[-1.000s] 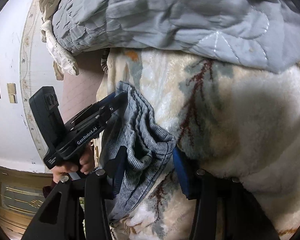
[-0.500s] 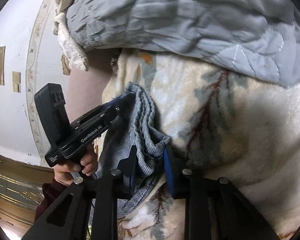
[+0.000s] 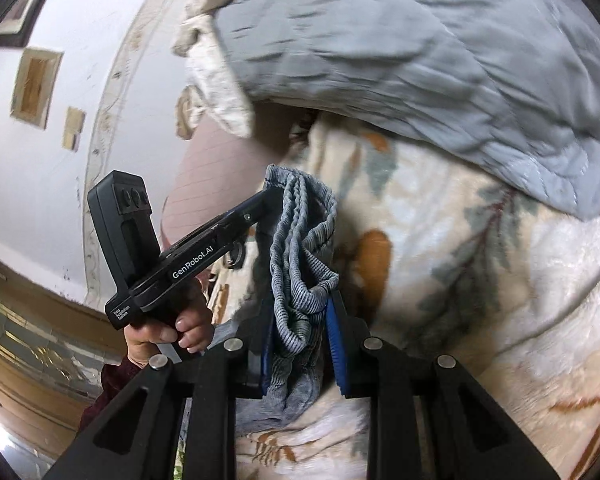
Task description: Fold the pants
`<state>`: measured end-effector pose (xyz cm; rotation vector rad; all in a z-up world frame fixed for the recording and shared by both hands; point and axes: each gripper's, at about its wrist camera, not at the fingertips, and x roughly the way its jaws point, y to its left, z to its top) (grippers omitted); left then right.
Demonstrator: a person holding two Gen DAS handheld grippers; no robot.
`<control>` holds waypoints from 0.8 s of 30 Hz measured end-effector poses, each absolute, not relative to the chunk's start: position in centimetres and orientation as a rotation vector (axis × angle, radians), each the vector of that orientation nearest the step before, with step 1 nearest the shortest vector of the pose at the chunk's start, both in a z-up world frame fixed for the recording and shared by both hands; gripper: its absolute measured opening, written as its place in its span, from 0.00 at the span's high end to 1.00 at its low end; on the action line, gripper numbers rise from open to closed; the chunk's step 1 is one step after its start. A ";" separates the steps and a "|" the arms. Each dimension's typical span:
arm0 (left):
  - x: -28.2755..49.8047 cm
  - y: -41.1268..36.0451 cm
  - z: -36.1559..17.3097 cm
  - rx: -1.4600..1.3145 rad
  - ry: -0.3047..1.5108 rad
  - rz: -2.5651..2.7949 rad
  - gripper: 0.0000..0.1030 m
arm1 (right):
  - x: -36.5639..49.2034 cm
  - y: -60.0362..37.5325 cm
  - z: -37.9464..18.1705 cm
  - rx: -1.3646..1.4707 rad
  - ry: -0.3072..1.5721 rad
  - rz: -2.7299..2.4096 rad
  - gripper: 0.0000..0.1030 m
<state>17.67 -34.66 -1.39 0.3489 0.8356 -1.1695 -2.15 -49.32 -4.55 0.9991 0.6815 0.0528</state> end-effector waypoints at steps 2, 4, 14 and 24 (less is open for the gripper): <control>17.7 -32.3 -0.3 0.310 0.807 -1.161 0.88 | -2.0 -47.9 -3.2 0.946 0.666 0.072 0.76; 18.0 -30.3 0.5 0.274 0.789 -1.150 0.89 | -1.9 -46.6 -2.3 0.904 0.658 0.093 0.76; 19.7 -17.3 0.3 0.076 0.743 -0.997 0.95 | 0.7 -35.7 -1.3 0.690 0.731 0.213 0.76; 19.6 -7.3 -4.8 -0.037 0.833 -0.846 0.95 | 4.9 -27.1 -6.4 0.576 0.931 0.299 0.70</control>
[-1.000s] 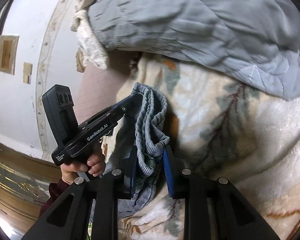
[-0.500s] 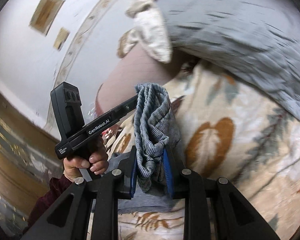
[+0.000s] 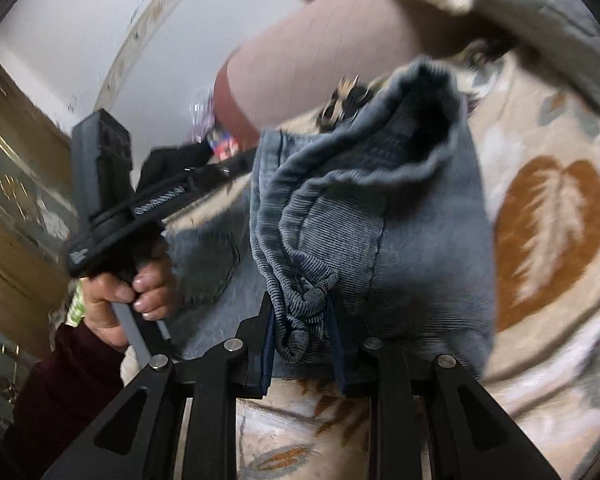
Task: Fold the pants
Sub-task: 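Lower the folded leg onto the jeans and open the right gripper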
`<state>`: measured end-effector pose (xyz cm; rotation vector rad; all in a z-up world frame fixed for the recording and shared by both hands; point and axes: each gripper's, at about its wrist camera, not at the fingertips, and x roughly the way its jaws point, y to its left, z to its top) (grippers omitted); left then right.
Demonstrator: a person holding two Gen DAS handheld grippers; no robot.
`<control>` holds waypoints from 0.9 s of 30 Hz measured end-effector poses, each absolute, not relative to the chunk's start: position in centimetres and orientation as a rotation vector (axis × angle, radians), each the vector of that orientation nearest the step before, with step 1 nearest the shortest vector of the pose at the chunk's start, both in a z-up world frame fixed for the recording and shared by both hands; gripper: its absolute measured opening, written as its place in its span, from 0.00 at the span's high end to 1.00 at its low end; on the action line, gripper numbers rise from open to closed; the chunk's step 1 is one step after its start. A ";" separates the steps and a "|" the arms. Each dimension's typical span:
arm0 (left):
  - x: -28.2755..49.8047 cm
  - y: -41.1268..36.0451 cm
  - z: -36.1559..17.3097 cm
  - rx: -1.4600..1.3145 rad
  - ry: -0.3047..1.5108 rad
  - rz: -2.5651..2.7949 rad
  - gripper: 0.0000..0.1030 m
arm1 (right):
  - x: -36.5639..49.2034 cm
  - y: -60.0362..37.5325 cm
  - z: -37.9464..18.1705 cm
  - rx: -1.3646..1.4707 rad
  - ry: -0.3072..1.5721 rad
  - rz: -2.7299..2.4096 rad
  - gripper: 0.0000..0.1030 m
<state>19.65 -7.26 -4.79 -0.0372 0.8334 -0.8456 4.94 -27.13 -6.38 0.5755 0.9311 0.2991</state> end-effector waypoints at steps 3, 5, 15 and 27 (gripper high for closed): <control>19.1 -5.4 -5.2 -0.047 0.856 -0.816 0.94 | 5.8 -26.8 -6.9 0.621 0.974 0.329 0.49; 17.9 -5.0 -5.0 -0.019 0.847 -0.820 0.94 | 5.5 -27.0 -6.0 0.637 0.950 0.350 0.46; 11.7 -13.5 -4.3 0.160 0.863 -0.914 0.93 | 1.8 -38.6 -3.5 0.966 0.692 0.144 0.41; 9.8 -15.5 -10.9 0.155 1.148 -0.721 0.96 | 2.1 -39.3 -4.7 1.019 0.786 0.147 0.41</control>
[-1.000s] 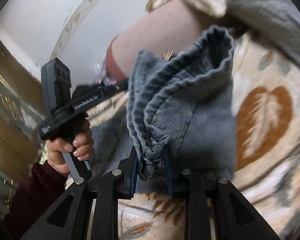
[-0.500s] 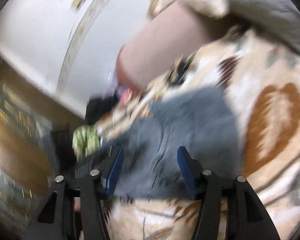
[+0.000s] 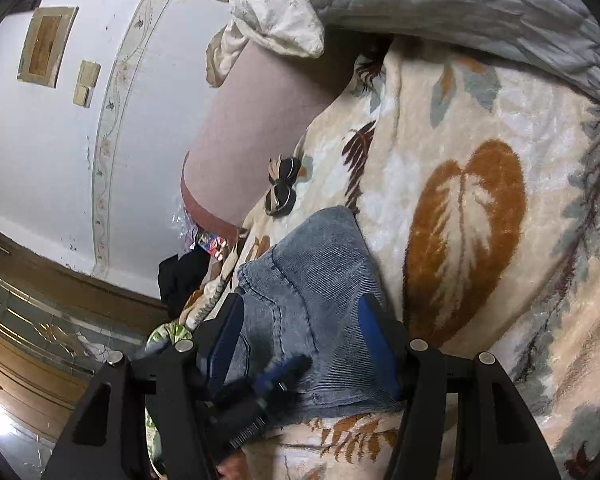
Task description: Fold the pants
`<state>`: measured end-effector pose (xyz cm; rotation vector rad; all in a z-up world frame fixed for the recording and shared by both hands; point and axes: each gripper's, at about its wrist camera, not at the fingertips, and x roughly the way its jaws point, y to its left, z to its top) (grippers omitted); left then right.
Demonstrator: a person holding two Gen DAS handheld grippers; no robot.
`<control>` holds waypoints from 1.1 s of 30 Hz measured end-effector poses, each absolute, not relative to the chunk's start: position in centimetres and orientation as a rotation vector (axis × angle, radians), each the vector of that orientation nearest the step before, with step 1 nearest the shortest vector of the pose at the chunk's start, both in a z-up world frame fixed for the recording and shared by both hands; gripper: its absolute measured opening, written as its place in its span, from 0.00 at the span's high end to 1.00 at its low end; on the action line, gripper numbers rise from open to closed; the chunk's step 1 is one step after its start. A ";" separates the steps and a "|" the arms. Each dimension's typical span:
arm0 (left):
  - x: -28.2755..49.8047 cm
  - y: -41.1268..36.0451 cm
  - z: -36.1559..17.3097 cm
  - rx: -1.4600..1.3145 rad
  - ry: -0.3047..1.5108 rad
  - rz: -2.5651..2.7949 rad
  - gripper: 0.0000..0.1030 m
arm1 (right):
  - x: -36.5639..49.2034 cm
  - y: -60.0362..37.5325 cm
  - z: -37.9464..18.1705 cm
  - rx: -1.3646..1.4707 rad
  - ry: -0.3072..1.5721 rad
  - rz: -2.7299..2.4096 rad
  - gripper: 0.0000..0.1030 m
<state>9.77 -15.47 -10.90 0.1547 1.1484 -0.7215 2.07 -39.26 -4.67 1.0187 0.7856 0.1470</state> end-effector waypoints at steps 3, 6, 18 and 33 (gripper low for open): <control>8.5 -14.6 -10.6 0.085 1.161 -0.742 0.96 | 2.1 -38.6 -5.2 1.004 0.821 0.158 0.41; 8.1 -14.2 -10.2 0.064 1.137 -0.731 0.95 | 2.4 -37.7 -5.4 0.974 0.838 0.161 0.41; 2.7 5.1 -4.5 -0.327 0.757 -0.112 0.90 | 3.2 -34.4 -4.9 0.754 0.873 0.197 0.41; 1.2 18.2 -8.2 -0.641 0.694 0.442 0.24 | 13.5 -10.8 1.0 0.321 1.026 0.541 0.37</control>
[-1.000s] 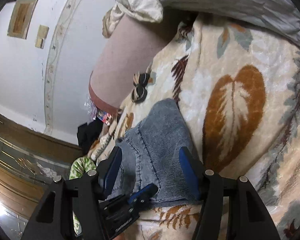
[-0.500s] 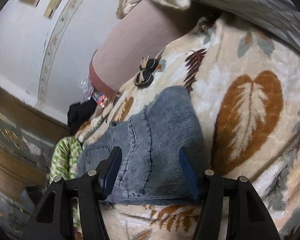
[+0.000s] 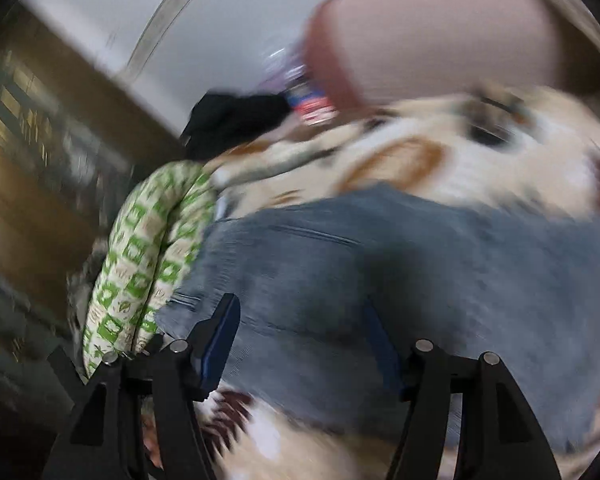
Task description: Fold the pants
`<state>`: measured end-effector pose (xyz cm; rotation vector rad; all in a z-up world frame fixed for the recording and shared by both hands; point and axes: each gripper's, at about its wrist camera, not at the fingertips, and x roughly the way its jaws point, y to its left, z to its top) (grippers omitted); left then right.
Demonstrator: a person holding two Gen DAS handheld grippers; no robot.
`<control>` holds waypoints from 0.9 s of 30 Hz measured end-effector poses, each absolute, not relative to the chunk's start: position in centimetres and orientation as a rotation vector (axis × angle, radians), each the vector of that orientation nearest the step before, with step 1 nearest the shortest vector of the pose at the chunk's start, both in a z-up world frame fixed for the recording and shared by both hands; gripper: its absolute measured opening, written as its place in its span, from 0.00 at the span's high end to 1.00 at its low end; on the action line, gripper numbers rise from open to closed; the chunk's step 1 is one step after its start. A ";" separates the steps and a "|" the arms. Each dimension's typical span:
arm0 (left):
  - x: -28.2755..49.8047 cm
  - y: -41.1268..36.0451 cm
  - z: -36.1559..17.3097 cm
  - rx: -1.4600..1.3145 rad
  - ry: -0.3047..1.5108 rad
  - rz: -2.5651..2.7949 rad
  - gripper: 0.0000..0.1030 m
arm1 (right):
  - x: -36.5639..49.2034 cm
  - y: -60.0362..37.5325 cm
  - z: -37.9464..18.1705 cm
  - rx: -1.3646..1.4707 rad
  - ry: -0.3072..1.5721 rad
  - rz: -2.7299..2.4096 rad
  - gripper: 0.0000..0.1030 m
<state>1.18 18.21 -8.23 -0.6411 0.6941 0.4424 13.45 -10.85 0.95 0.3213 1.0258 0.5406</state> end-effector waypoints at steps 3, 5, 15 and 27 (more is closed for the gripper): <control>2.9 18.3 -9.0 -0.632 0.708 0.436 0.23 | 16.7 -3.8 1.6 0.194 1.095 0.591 0.37; 3.9 18.4 -9.4 -0.633 0.708 0.410 0.23 | 18.6 0.0 1.5 0.137 1.118 0.615 0.36; 6.2 18.4 -11.9 -0.726 0.801 0.264 0.53 | 24.7 12.4 -3.5 -0.238 1.205 0.570 0.36; 6.4 19.0 -12.8 -0.817 0.783 0.204 0.78 | 25.8 11.4 -7.2 -0.244 1.190 0.499 0.76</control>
